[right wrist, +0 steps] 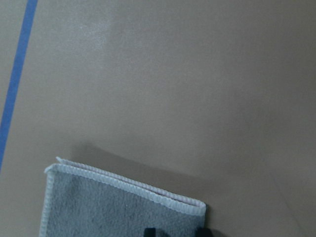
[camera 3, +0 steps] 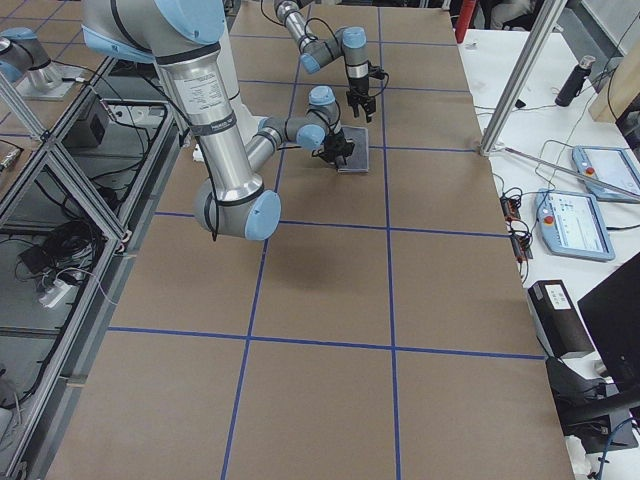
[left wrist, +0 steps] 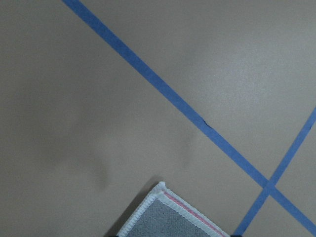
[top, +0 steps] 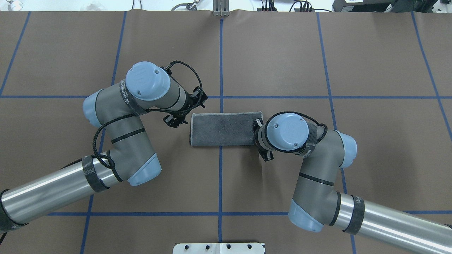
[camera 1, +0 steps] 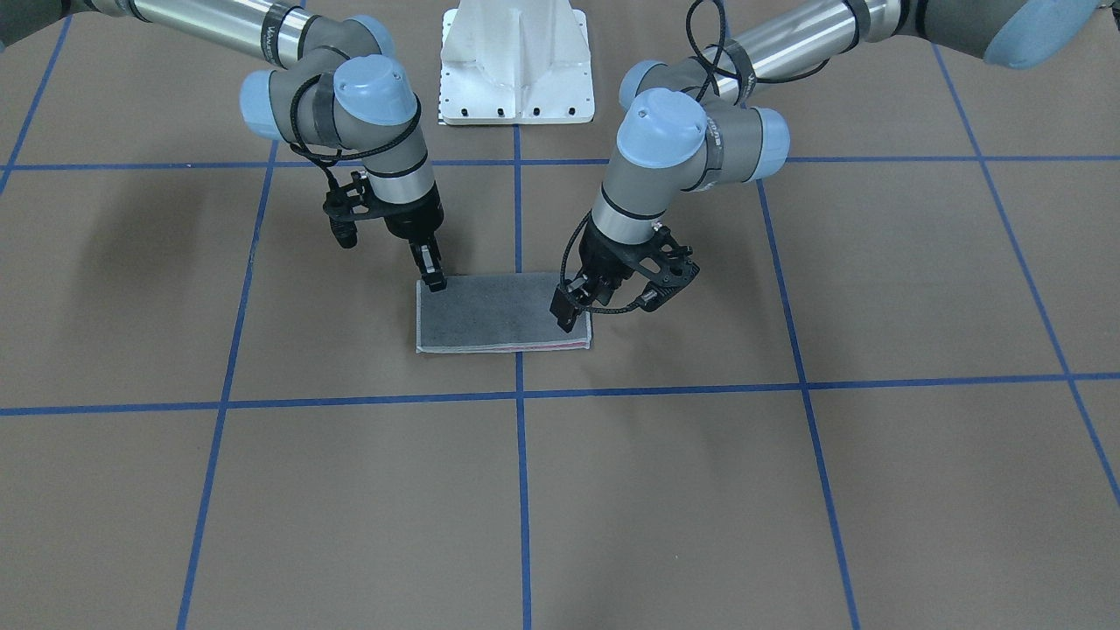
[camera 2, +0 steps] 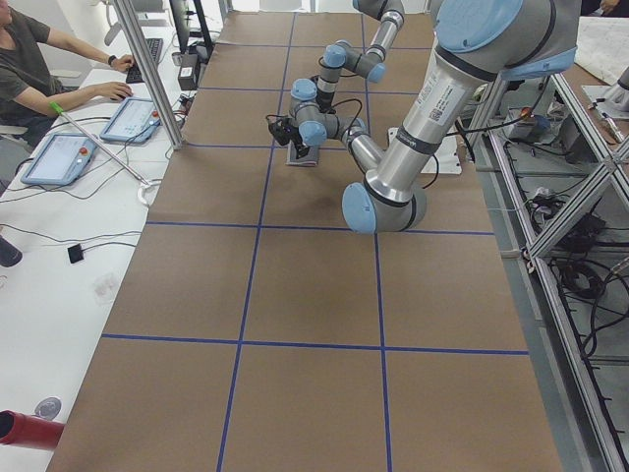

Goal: Fold towel twice with both arms
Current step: 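Grasp the folded towel's end with the right gripper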

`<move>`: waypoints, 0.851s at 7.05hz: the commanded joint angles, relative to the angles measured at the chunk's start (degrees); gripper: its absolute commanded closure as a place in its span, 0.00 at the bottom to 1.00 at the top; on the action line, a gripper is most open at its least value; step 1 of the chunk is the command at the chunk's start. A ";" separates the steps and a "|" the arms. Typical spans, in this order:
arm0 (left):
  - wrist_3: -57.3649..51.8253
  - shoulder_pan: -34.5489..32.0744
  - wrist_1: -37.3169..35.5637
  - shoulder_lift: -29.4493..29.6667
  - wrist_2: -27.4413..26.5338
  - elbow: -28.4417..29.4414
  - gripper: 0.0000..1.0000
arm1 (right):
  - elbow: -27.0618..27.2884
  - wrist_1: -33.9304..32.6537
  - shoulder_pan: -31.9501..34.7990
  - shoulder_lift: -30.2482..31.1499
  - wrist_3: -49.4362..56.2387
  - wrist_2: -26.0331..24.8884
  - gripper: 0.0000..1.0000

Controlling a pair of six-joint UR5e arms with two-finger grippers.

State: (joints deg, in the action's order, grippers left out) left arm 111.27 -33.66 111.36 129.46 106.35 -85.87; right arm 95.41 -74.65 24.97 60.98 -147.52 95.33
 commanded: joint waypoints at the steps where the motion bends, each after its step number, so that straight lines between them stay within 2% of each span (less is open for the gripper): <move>1: 0.00 0.00 0.00 0.00 0.00 0.00 0.20 | 0.39 0.03 -0.36 0.27 0.31 0.03 1.00; 3: 0.17 0.00 0.00 0.09 0.00 -0.09 0.20 | 1.09 -0.06 -0.53 0.19 0.30 -0.06 1.00; 6: 0.35 0.09 0.00 0.44 0.09 -0.79 0.20 | 8.54 -1.11 -5.43 2.46 -0.48 1.60 1.00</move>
State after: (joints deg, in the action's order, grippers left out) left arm 111.54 -33.63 111.36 129.77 106.41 -86.27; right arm 101.07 -75.38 21.85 62.40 -147.55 96.05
